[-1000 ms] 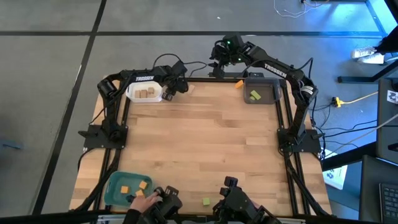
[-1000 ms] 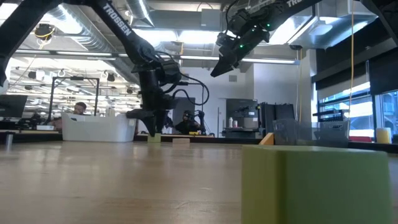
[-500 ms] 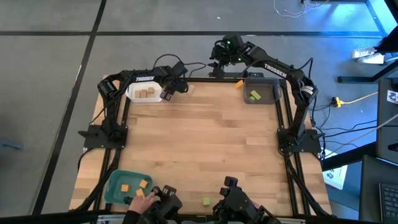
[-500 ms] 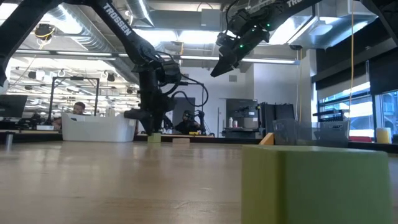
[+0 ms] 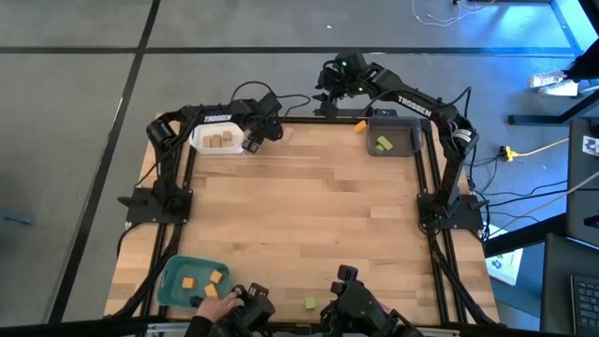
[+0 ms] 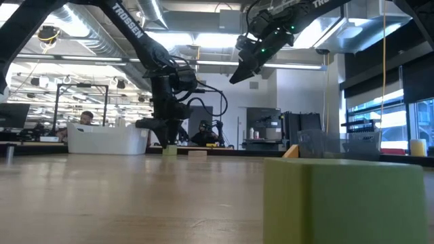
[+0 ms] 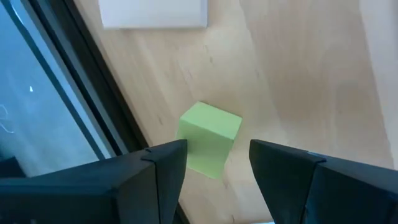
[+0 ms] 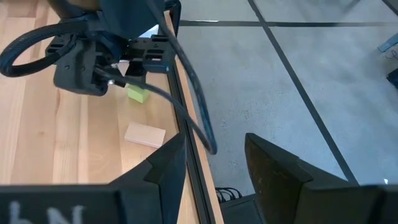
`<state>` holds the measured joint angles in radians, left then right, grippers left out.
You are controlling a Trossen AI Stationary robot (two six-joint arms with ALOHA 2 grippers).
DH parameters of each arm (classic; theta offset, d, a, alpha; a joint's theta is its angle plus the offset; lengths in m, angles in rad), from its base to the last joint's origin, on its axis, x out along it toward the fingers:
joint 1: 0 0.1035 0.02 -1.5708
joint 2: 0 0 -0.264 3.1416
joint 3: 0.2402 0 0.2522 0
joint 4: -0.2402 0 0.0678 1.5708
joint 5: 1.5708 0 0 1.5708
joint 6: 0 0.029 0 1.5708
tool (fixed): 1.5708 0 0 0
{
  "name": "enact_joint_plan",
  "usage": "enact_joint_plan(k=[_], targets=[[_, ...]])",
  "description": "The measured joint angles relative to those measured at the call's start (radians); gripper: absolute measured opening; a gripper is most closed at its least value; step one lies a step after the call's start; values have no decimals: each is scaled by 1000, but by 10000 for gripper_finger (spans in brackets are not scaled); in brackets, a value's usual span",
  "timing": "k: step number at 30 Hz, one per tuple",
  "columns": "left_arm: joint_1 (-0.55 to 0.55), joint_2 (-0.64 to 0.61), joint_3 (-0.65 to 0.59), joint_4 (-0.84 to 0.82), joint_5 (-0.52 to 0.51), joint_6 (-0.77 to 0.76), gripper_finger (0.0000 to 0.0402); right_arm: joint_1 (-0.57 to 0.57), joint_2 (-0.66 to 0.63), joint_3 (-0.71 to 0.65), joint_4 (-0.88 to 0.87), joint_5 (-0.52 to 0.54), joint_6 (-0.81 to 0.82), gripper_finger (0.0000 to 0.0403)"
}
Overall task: Sort & place blocks by color
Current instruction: Put the green block into the black bin
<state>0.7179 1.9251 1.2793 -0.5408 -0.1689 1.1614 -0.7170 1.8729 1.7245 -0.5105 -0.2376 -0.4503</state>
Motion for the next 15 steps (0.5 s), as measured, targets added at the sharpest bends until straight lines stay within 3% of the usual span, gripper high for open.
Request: enact_joint_plan(k=[10,15], targets=[[-59,0,0,-52,66,-11,170,0,0,0,14,0,0,165],[-94,-2,1,-79,122,-105,170,0,0,0,14,0,0,165]])
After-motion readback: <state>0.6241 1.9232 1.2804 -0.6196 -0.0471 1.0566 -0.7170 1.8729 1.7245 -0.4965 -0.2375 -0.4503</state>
